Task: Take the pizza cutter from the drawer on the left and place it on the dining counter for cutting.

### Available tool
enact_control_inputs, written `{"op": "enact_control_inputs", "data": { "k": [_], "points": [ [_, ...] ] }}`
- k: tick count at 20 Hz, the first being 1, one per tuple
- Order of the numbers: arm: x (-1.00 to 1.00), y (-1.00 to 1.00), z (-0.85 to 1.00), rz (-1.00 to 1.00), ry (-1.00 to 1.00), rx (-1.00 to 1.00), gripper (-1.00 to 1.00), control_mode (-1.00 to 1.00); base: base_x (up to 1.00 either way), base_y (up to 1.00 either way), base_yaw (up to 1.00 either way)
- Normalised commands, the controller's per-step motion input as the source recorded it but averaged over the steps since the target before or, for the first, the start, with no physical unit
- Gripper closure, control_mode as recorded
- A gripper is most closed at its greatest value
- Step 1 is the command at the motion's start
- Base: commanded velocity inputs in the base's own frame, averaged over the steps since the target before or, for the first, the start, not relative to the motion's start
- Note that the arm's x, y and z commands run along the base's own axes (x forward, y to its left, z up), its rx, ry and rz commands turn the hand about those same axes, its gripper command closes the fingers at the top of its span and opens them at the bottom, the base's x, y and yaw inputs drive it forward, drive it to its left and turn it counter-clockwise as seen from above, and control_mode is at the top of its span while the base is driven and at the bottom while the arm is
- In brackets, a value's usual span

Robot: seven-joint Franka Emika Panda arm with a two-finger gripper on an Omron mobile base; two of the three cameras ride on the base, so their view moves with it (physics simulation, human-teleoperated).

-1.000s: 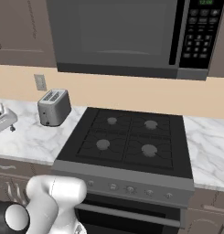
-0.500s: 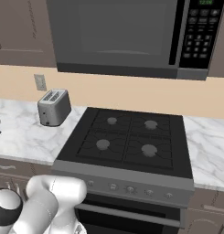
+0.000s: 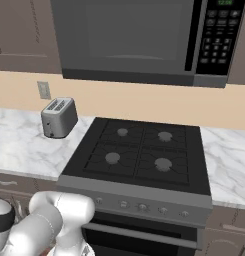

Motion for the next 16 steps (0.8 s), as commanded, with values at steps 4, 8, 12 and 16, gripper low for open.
{"op": "enact_control_inputs", "data": {
  "k": [4,8,12,16],
  "points": [
    [0.0,0.22,-0.49,0.26,-0.29,-0.2,-1.0,-1.0,0.0,0.0,0.0],
    [-0.03,0.12,-0.44,0.22,-0.3,-0.13,-1.0,-1.0,0.0,0.0,0.0],
    [0.0,0.12,-0.46,0.19,-0.26,-0.08,-1.0,-1.0,0.0,0.0,0.0],
    [0.0,0.08,-0.61,0.19,-0.24,-0.08,-1.0,-1.0,0.0,0.0,0.0]
  ]
}}
